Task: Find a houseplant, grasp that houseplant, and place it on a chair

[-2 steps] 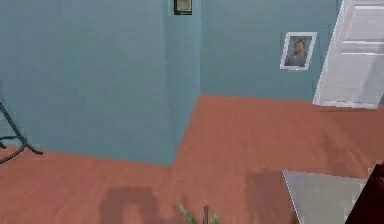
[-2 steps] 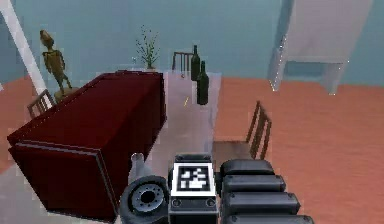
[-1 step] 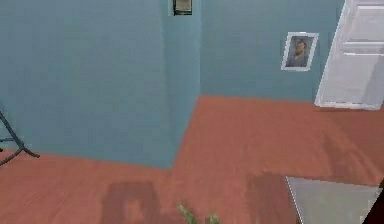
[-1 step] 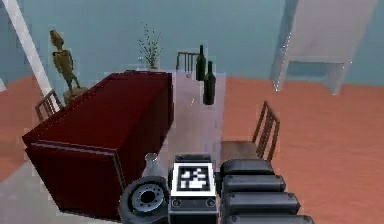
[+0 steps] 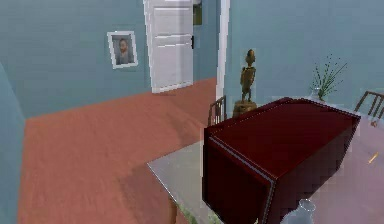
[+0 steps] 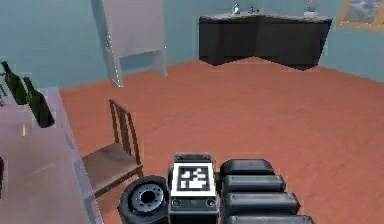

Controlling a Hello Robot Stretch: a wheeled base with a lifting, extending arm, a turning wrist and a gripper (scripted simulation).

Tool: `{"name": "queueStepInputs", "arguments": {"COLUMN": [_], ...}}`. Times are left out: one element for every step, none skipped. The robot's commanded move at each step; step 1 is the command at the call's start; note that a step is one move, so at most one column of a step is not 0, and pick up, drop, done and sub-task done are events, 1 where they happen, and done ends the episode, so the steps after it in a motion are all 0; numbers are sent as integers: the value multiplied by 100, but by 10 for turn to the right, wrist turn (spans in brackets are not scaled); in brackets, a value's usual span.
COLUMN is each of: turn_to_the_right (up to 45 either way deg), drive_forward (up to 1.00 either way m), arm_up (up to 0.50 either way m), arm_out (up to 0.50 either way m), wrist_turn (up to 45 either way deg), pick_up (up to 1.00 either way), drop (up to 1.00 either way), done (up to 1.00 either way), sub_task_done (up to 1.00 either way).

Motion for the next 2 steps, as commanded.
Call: {"name": "queueStepInputs", "arguments": {"turn_to_the_right": [60, -420], "drive_forward": [0, 0], "arm_up": [0, 0], "arm_out": [0, 0], "wrist_turn": [0, 0], "pick_up": [0, 0], "drop": [0, 0], "done": [0, 0], "sub_task_done": [0, 0]}}
